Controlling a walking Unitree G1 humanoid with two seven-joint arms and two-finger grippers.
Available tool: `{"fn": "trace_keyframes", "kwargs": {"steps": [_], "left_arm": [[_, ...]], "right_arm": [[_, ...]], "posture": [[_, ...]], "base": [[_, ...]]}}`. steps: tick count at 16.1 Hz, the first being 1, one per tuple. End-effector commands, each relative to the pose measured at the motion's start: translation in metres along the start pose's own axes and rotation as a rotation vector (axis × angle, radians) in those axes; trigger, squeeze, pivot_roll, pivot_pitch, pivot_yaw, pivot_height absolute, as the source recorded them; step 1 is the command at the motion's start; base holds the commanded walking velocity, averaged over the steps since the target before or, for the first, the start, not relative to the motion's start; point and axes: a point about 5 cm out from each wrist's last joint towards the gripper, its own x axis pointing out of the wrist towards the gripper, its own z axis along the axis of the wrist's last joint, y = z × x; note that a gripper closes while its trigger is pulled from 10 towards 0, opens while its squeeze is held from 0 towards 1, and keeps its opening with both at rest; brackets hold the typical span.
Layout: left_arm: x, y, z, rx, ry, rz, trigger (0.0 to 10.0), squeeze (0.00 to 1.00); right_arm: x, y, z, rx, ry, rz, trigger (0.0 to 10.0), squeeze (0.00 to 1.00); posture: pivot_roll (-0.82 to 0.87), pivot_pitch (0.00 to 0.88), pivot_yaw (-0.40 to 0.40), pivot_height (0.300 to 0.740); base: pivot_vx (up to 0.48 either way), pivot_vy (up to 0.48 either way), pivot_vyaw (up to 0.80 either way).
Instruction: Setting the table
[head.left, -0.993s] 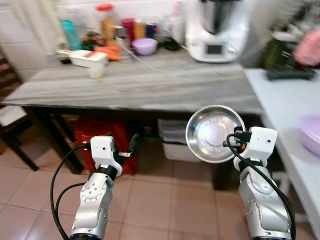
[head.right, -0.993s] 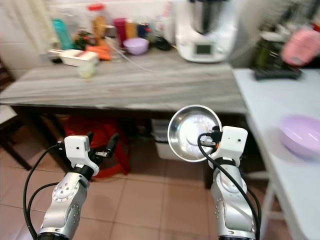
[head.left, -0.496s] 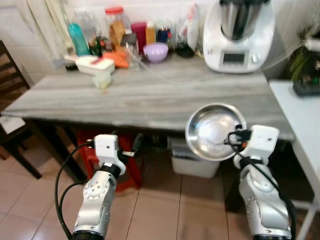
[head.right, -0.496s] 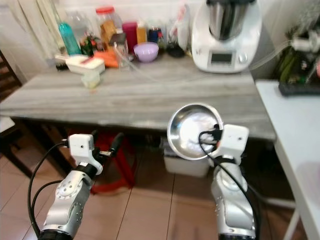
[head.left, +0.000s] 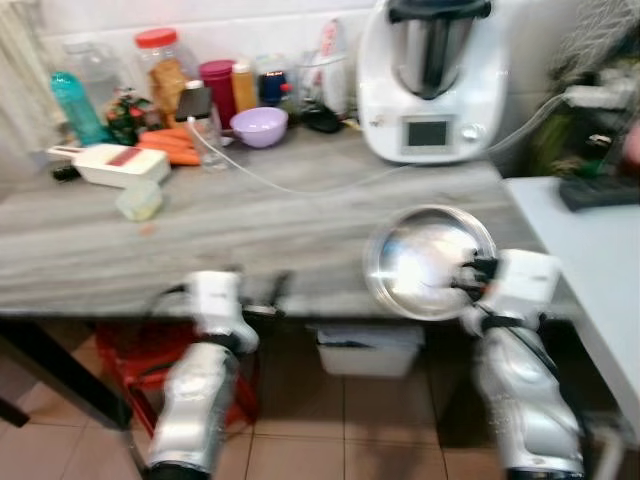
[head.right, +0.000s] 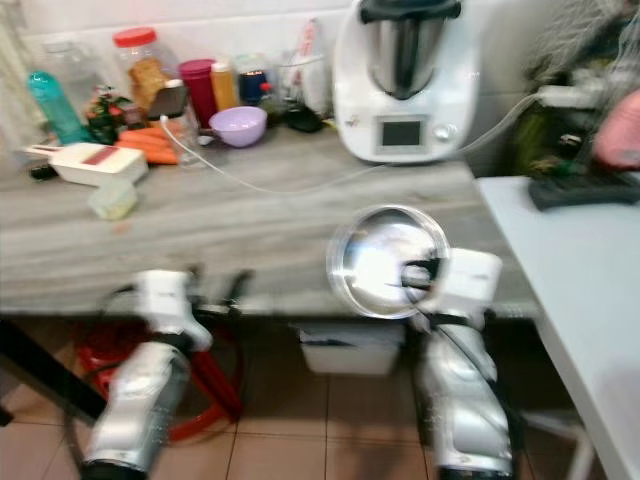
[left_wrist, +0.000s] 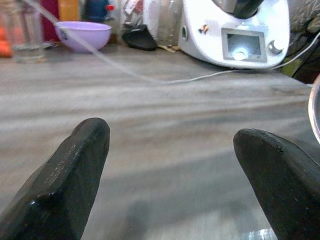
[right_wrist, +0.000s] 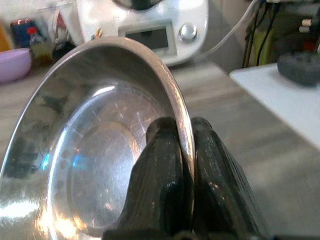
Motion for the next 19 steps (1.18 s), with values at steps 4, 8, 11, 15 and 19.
{"fn": "trace_keyframes", "kwargs": {"steps": [4, 8, 11, 15, 19], "left_arm": [[-0.007, 0.011, 0.006, 0.024, -0.020, 0.009, 10.0, 0.00], [-0.021, 0.023, 0.004, 0.068, -0.002, 0.033, 10.0, 0.00], [-0.038, 0.029, 0.001, 0.123, 0.026, -0.003, 10.0, 0.00], [-0.044, 0.030, 0.004, 0.148, 0.039, -0.076, 10.0, 0.00], [-0.046, 0.024, 0.006, 0.135, 0.037, -0.149, 10.0, 0.00]], "right_arm": [[0.005, 0.018, 0.009, 0.047, -0.033, 0.049, 10.0, 0.00], [0.009, 0.025, 0.005, 0.122, 0.022, 0.095, 10.0, 0.00], [0.007, 0.034, -0.001, 0.184, 0.080, 0.174, 10.0, 0.00], [0.012, 0.051, -0.012, 0.272, 0.201, 0.239, 10.0, 0.00], [0.024, 0.067, -0.014, 0.298, 0.276, 0.236, 10.0, 0.00]], "posture": [[-0.09, 0.000, 0.055, 0.740], [-0.08, 0.000, 0.058, 0.740], [-0.08, 0.000, 0.057, 0.740], [-0.07, 0.000, 0.062, 0.740], [-0.07, 0.000, 0.065, 0.740]], "base": [[0.108, 0.000, 0.00], [0.000, 0.000, 0.00], [0.000, 0.000, 0.00], [0.000, 0.000, 0.00], [0.000, 0.000, 0.00]]}}
